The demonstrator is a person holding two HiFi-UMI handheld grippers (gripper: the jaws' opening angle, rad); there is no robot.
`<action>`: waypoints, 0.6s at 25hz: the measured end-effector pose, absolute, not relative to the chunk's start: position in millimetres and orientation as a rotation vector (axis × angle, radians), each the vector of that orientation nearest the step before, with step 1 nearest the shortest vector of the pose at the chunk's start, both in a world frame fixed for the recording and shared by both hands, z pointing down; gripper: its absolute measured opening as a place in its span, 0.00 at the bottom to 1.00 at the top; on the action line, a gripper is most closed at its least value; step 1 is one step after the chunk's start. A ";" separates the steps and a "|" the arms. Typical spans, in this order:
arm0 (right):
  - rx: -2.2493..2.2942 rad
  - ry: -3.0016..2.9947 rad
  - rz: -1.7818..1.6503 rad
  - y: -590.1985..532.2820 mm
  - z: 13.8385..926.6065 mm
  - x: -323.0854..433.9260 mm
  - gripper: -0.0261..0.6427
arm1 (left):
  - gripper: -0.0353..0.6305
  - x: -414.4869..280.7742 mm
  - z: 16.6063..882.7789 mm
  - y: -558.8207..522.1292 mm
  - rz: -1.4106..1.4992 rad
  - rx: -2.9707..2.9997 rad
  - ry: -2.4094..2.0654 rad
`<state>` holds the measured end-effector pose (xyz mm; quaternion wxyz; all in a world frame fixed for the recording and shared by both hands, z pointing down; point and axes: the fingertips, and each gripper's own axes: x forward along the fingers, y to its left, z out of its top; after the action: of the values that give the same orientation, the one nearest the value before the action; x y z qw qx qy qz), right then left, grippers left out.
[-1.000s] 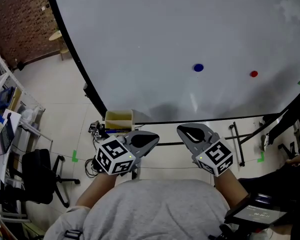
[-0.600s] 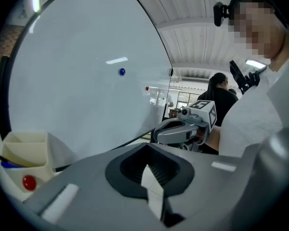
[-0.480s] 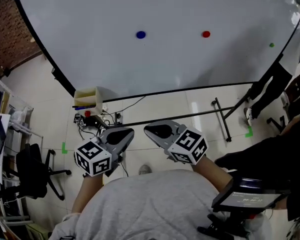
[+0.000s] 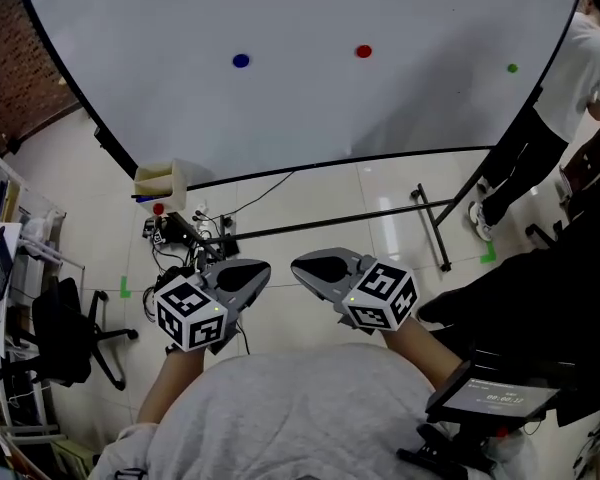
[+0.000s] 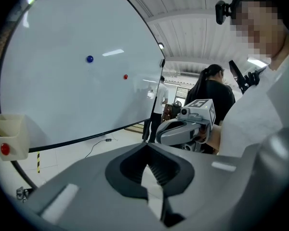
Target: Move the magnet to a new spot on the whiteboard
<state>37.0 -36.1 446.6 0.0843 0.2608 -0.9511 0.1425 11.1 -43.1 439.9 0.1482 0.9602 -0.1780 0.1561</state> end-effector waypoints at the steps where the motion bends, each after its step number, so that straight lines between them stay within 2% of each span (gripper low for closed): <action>1: 0.783 -2.837 0.423 -32.6 446.0 36.6 0.04 | 0.03 12.0 439.1 -41.5 0.446 2.768 -0.502; 15: 0.799 -2.796 0.370 -13.9 443.9 1.6 0.04 | 0.03 -21.9 433.2 -29.3 0.412 2.793 -0.474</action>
<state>1.6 -13.9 443.9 0.1051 0.2712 -0.9485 0.1256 -21.9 -29.3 433.2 0.1387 0.9662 -0.1641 0.1426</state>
